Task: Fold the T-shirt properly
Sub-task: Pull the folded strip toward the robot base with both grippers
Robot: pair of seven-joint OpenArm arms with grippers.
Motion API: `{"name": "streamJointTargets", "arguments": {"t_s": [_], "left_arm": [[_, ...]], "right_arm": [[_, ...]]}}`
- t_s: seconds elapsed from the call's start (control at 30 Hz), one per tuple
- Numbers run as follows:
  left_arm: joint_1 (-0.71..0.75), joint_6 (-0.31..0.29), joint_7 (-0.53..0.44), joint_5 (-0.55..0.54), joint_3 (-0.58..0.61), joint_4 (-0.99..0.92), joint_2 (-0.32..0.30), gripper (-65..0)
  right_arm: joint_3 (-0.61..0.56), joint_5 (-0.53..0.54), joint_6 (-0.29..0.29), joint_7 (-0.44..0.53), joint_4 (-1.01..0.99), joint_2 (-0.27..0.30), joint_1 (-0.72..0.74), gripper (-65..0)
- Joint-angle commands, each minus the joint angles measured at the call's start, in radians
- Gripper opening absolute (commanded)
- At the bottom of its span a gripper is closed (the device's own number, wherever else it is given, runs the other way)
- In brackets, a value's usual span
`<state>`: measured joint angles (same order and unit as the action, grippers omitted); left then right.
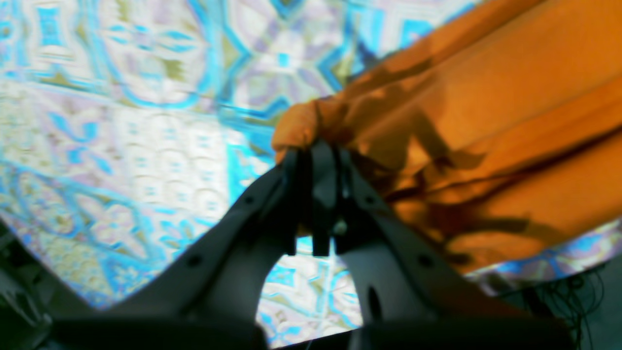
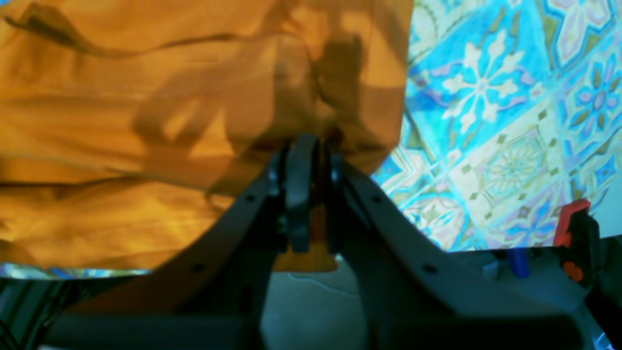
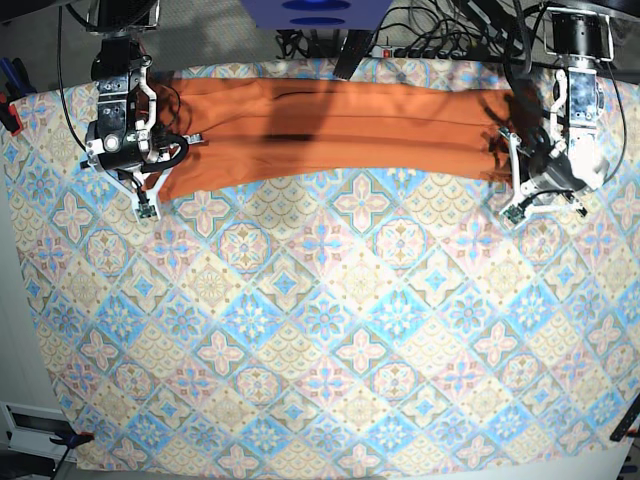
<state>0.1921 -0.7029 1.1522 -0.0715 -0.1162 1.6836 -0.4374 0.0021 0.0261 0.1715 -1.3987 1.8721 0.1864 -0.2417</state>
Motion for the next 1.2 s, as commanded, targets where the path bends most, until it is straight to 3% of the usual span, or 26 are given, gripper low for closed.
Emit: {"name": "streamJointTargets", "arguments": {"t_s": [0.0, 0.53, 0.67, 0.83, 0.9, 1.17], "left_arm": [[0.013, 0.005, -0.016, 0.003, -0.007, 0.016, -0.018, -63.8], [0.077, 0.005, -0.036, 0.006, -0.09, -0.009, -0.015, -63.0], [0.076, 0.005, -0.036, 0.006, -0.089, -0.056, -0.013, -62.3], [0.082, 0.005, -0.041, 0.005, -0.092, -0.086, -0.015, -47.4], [0.082, 0.005, -0.041, 0.005, -0.092, -0.086, -0.015, -44.7], [0.082, 0.005, -0.036, 0.005, -0.092, -0.086, -0.011, -45.2]], "right_arm": [[0.003, -0.01, -0.002, 0.002, 0.019, 0.011, -0.002, -61.2], [-0.001, -0.008, -0.002, 0.002, 0.011, -0.037, -0.023, -60.5], [-0.001, -0.008, -0.002, 0.002, 0.011, -0.037, -0.025, -54.0], [0.002, -0.008, -0.002, 0.002, 0.011, -0.037, -0.044, -41.3], [0.0, -0.008, -0.002, 0.002, 0.011, -0.037, -0.044, -38.0], [0.006, -0.008, -0.002, 0.002, 0.016, -0.038, -0.044, -34.5]]}}
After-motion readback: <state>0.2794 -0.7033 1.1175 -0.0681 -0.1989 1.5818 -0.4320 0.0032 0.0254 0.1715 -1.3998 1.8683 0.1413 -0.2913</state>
